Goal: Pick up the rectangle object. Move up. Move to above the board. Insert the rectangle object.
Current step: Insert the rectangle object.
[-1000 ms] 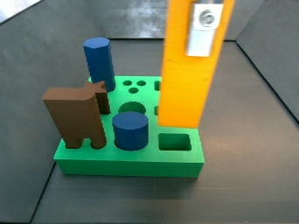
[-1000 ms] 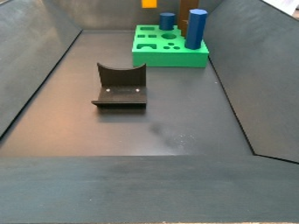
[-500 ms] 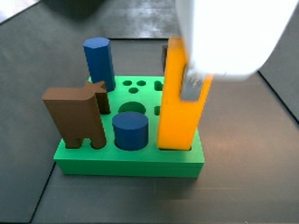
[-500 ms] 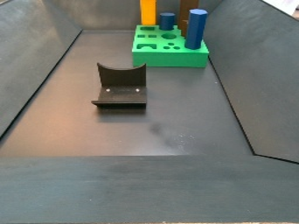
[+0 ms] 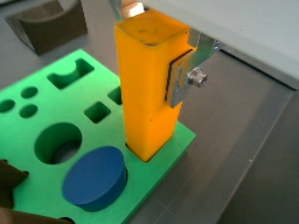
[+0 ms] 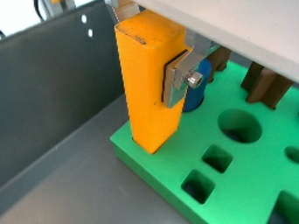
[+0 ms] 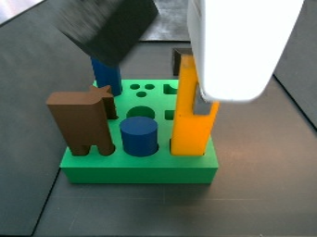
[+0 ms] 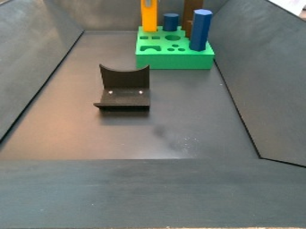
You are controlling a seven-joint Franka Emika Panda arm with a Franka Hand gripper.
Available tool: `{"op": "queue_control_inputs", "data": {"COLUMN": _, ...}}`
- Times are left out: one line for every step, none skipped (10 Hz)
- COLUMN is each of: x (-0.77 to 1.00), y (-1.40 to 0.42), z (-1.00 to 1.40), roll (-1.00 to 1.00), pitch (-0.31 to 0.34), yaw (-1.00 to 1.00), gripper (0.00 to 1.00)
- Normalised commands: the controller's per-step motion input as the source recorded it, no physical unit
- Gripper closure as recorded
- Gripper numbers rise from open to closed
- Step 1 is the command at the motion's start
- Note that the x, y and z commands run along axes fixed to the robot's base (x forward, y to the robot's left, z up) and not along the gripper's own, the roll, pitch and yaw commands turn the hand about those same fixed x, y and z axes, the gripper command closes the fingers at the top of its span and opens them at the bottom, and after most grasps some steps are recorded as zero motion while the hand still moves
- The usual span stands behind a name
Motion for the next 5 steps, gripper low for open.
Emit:
{"op": "queue_control_inputs", "data": {"x": 0.36, "y": 0.05, "z": -0.91, "roll": 0.05, "pitch": -0.077, "yaw": 0.06, "gripper": 1.00}}
{"op": "queue_control_inputs", "data": {"x": 0.00, "y": 0.03, "z": -0.89, "roll": 0.15, "pitch": -0.107, "yaw": 0.15, "gripper": 1.00}}
{"op": "queue_control_inputs", "data": {"x": -0.14, "y": 0.00, "z": -0.82, "roll": 0.23, "pitch": -0.133, "yaw": 0.24, "gripper": 1.00}}
{"op": "queue_control_inputs", "data": {"x": -0.29, "y": 0.01, "z": -0.80, "roll": 0.24, "pitch": -0.153, "yaw": 0.33, "gripper": 1.00}}
{"op": "queue_control_inputs", "data": {"x": -0.46, "y": -0.16, "z": -0.48, "roll": 0.20, "pitch": -0.364, "yaw": 0.00, "gripper": 1.00}}
